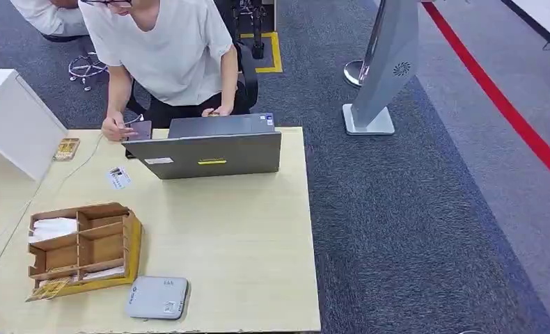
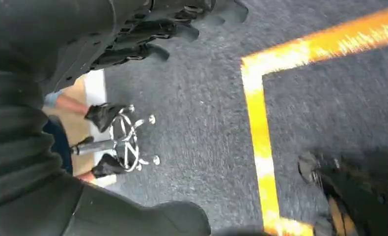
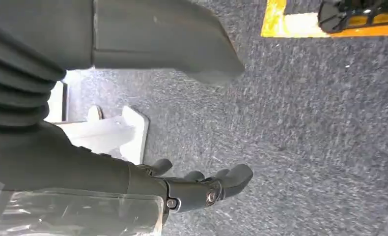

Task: Pass the card to the sensor for recognition and then transmit it.

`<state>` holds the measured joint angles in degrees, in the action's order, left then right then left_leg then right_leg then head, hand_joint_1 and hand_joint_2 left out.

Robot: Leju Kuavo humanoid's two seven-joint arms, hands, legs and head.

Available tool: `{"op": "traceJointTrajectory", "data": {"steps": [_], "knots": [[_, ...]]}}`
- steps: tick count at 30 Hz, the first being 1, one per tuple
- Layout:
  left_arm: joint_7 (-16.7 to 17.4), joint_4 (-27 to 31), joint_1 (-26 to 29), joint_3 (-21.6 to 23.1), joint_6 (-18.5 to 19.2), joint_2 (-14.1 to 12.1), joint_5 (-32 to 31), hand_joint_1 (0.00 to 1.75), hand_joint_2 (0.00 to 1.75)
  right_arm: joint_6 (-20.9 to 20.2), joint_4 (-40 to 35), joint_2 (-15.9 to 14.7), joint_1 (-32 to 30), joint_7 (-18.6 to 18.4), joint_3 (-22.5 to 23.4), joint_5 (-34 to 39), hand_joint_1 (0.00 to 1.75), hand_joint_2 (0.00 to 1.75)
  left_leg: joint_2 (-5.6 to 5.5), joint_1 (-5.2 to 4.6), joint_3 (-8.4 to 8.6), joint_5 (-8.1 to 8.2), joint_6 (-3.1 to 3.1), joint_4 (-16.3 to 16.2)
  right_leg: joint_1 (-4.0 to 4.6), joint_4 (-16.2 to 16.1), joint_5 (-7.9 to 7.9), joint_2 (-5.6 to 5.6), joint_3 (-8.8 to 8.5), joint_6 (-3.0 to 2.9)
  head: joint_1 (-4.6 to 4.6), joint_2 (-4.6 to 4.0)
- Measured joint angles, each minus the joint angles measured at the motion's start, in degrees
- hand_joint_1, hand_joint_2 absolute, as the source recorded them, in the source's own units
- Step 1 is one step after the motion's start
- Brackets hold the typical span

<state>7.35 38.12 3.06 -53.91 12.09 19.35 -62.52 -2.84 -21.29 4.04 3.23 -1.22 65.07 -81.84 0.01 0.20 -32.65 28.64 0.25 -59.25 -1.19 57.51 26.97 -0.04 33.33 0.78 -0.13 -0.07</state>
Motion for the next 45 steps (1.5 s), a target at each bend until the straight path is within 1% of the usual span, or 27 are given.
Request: {"op": "traceJointTrajectory", "data": {"steps": [1, 2, 7, 12, 27, 28, 29, 33, 34, 36, 44, 45], "knots": [[0.0, -0.3, 0.3, 1.7, -0.2, -0.2, 1.0, 0.00, 1.75, 0.0, 0.0, 0.0, -0.1, 0.0, -1.0, 1.3, 0.00, 0.00, 0.00, 0.01, 0.00, 0.00, 0.00, 0.0, 0.01, 0.0, 0.00, 0.00, 0.00, 0.00, 0.00, 0.00], [-0.1, -0.5, 0.8, 3.6, -0.4, -0.4, 2.1, 0.00, 0.00, 0.0, -0.1, 0.0, -0.3, 0.0, -2.1, 2.7, 0.00, 0.00, 0.01, 0.01, 0.00, 0.00, 0.00, 0.0, 0.00, 0.0, 0.00, 0.00, -0.01, 0.00, -0.02, 0.00], [-0.7, -1.4, 2.4, 10.6, -1.5, -1.2, 7.4, 0.00, 0.00, 0.3, -0.3, 0.0, -1.4, 0.2, -7.5, 9.8, 0.00, 0.00, 0.01, 0.00, 0.00, 0.00, 0.00, 0.0, 0.00, 0.0, 0.00, 0.00, 0.00, 0.00, 0.02, 0.00], [-1.4, -2.4, 3.2, 15.8, -2.6, -2.7, 12.9, 0.00, 0.00, 0.8, -0.5, 0.0, -2.3, 0.2, -13.0, 17.0, 0.00, 0.00, 0.01, -0.01, 0.00, 0.00, 0.00, 0.0, 0.00, 0.0, 0.00, 0.00, 0.00, 0.00, 0.00, 0.00], [-3.3, -5.7, 4.2, 28.1, -5.7, -7.7, 29.3, 0.00, 0.00, 1.2, -0.9, -0.9, -5.4, 0.3, -29.5, 38.4, 0.00, 0.00, 0.00, 0.00, -0.01, 0.00, 0.00, 0.0, 0.00, 0.0, 0.01, 0.00, 0.00, 0.00, 0.00, 0.00], [-3.4, -5.9, 4.3, 28.8, -5.9, -8.0, 30.3, 0.00, 0.00, 1.2, -0.9, -0.9, -5.6, 0.3, -30.5, 39.7, 1.75, 0.00, 0.00, 0.00, -0.01, 0.00, 0.00, 0.0, 0.00, 0.0, 0.01, 0.00, 0.00, 0.00, 0.00, 0.00], [-3.4, -5.9, 4.3, 29.0, -6.0, -8.0, 30.5, 1.75, 0.00, 1.2, -0.9, -0.9, -5.6, 0.3, -30.7, 39.9, 1.75, 0.00, 0.00, 0.00, -0.01, 0.00, 0.00, 0.0, 0.00, 0.0, 0.01, 0.00, 0.00, 0.00, 0.00, 0.00], [-3.4, -6.0, 4.3, 29.1, -6.0, -8.0, 30.6, 1.75, 0.00, 1.3, -0.9, -0.9, -5.6, 0.3, -30.8, 40.2, 1.75, 0.00, 0.00, 0.01, -0.01, 0.00, 0.00, 0.0, 0.00, 0.0, 0.01, 0.00, 0.00, 0.00, 0.00, 0.00], [-3.5, -6.2, 4.3, 29.7, -6.2, -8.4, 31.6, 1.75, 0.00, 1.4, -0.9, -1.0, -5.8, 0.3, -31.8, 41.5, 1.75, 0.00, 0.01, 0.00, -0.01, 0.01, 0.00, 0.0, 0.00, 0.0, 0.01, 0.00, 0.00, 0.00, 0.00, 0.00], [-4.3, -7.6, 4.7, 34.1, -7.4, -10.4, 37.9, 1.75, 0.00, 1.9, -0.9, -1.4, -6.9, 0.3, -38.1, 49.7, 1.75, 0.00, 0.01, 0.01, -0.01, 0.00, 0.00, 0.0, 0.00, 0.0, 0.01, 0.00, 0.01, -0.01, 0.00, -0.02], [-5.3, -9.6, 5.1, 40.4, -9.1, -13.3, 46.7, 1.75, 0.00, 2.1, -1.0, -2.2, -8.6, 0.8, -47.1, 61.1, 1.75, 0.00, 0.01, 0.01, -0.02, 0.01, 0.00, 0.0, 0.00, 0.0, 0.02, 0.00, 0.02, -0.01, 0.00, 0.00], [-5.4, -9.8, 5.1, 41.1, -9.2, -13.6, 47.7, 1.31, 0.00, 2.1, -1.0, -2.2, -8.8, 0.9, -48.1, 62.4, 0.00, 0.00, 0.00, 0.01, -0.03, 0.01, 0.00, 0.0, 0.00, 0.0, 0.02, 0.00, 0.02, 0.00, 0.00, 0.00]]}}
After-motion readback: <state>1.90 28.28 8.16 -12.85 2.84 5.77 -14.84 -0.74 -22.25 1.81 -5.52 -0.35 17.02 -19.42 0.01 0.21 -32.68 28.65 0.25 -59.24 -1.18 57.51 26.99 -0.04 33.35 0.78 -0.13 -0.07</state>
